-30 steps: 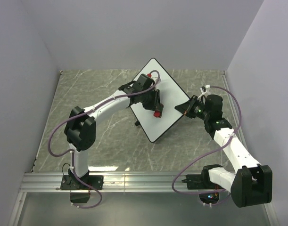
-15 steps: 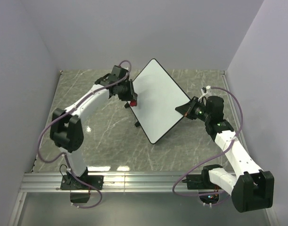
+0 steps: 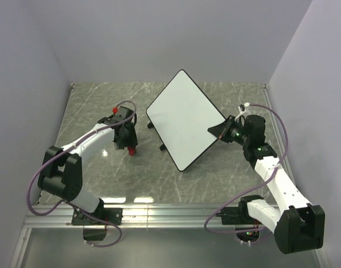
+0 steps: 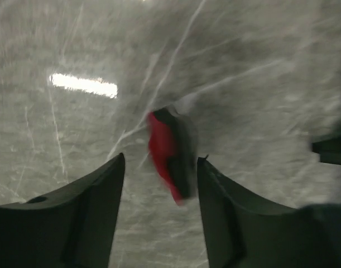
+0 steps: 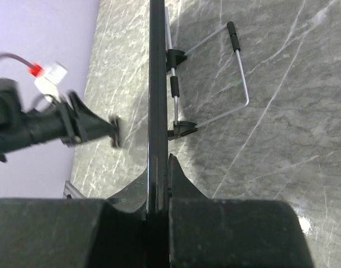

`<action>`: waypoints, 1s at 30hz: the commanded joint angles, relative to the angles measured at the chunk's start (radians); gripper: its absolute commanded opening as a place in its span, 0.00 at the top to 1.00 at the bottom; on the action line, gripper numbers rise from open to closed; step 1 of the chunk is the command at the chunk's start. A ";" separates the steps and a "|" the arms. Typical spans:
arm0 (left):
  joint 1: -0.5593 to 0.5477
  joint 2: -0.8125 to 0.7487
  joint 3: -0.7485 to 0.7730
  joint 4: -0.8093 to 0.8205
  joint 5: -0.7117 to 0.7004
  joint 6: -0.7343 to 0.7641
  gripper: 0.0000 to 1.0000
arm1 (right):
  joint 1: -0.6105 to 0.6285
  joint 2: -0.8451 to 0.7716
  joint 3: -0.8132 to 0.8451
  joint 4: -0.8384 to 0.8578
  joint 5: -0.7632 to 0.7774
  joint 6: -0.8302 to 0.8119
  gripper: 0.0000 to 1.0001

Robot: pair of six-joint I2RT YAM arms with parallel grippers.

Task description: Erase the whiteboard

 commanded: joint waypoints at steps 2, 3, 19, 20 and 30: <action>-0.003 -0.028 -0.061 0.041 -0.031 -0.056 0.39 | 0.021 -0.030 -0.042 -0.116 -0.049 -0.071 1.00; -0.003 -0.028 -0.067 0.046 -0.033 -0.056 0.39 | 0.021 -0.032 -0.044 -0.116 -0.049 -0.073 1.00; -0.003 -0.080 0.022 -0.031 -0.039 -0.026 0.16 | 0.021 -0.182 -0.151 -0.155 0.041 -0.085 0.23; -0.004 -0.077 0.033 -0.036 -0.041 -0.023 0.16 | 0.018 -0.187 -0.151 -0.155 0.043 -0.085 0.22; -0.003 -0.125 0.160 -0.120 -0.054 -0.012 0.10 | 0.021 -0.256 0.097 -0.348 0.225 -0.169 0.01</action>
